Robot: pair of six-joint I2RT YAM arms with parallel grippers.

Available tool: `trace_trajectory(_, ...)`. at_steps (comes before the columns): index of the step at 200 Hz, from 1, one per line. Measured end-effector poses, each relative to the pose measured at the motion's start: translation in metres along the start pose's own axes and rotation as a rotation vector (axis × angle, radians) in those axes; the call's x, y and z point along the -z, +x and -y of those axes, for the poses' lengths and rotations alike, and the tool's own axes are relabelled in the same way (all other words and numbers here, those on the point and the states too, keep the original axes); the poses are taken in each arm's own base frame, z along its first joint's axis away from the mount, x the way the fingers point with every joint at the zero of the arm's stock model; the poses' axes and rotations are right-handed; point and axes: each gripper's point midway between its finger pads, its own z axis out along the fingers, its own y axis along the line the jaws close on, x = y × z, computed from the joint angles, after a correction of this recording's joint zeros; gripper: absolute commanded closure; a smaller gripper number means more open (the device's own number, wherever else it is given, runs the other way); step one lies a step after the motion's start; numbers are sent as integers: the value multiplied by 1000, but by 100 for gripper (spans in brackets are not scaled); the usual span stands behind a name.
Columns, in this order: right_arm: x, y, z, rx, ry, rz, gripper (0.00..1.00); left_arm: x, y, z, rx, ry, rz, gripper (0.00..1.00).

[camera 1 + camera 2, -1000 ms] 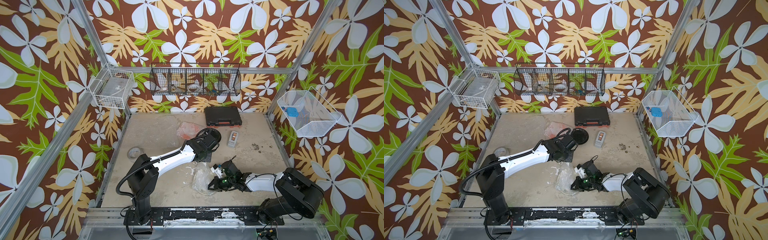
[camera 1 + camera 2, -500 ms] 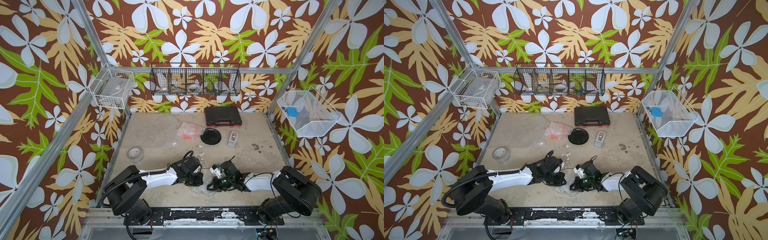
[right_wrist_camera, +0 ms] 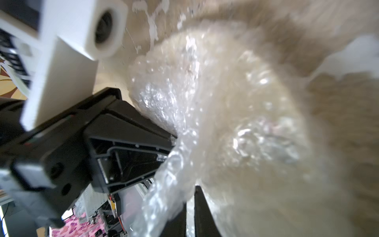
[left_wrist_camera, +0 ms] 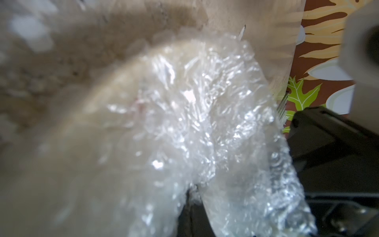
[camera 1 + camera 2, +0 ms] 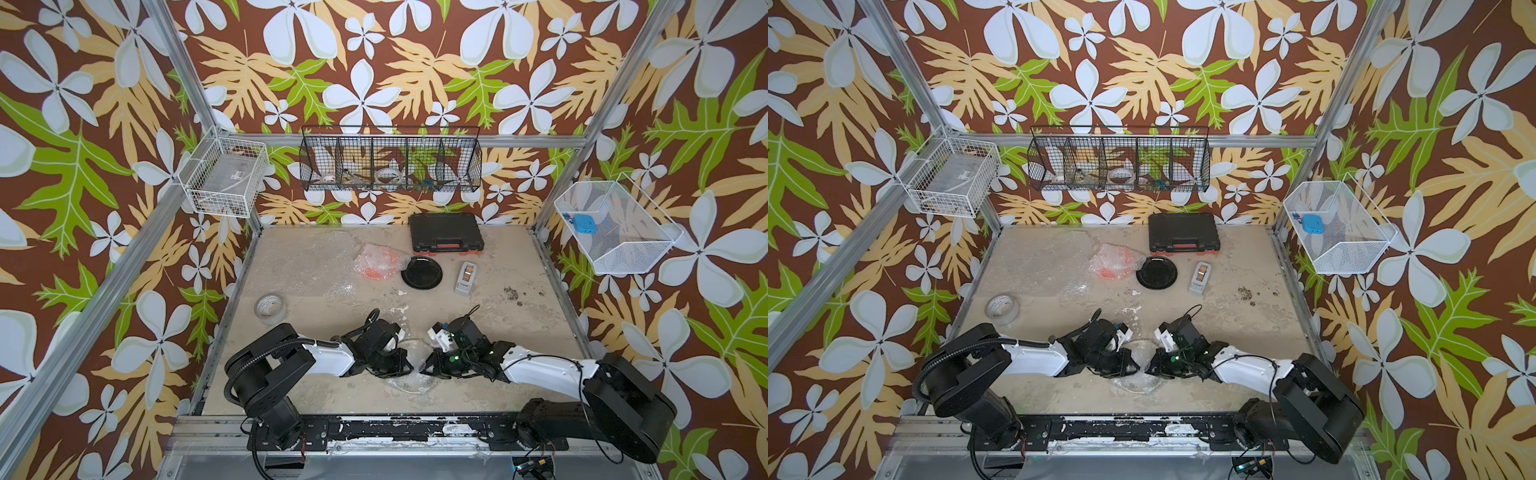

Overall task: Wrap dinner plates in bubble wrap
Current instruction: Wrap the plate in the bubble wrap.

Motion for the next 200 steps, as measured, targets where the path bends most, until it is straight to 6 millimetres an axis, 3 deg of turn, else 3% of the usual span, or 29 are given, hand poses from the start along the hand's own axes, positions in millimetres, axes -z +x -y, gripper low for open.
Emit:
trace_trajectory(32, -4, 11, 24, -47, 41, -32, 100, 2, -2, 5, -4, 15, 2, 100)
trace_trajectory(70, -17, 16, 19, -48, -31, -81, 100, 13, -9, 16, 13, -27, 6, 100)
trace_trajectory(107, -23, 15, 17, -43, -62, -103, 100, 34, -22, 64, -38, 62, 39, 100)
trace_trajectory(118, -24, 16, 16, -40, -69, -106, 100, 34, -19, 70, -49, 83, 27, 100)
trace_trajectory(135, -24, 16, 15, -39, -74, -110, 100, 25, -6, 60, -42, 72, -19, 100)
trace_trajectory(162, -24, 19, 15, -40, -74, -122, 100, 5, 22, 17, 11, 11, -109, 100)
trace_trajectory(200, -21, 21, 16, -52, -61, -133, 98, -11, 29, 11, -5, 66, -156, 100)
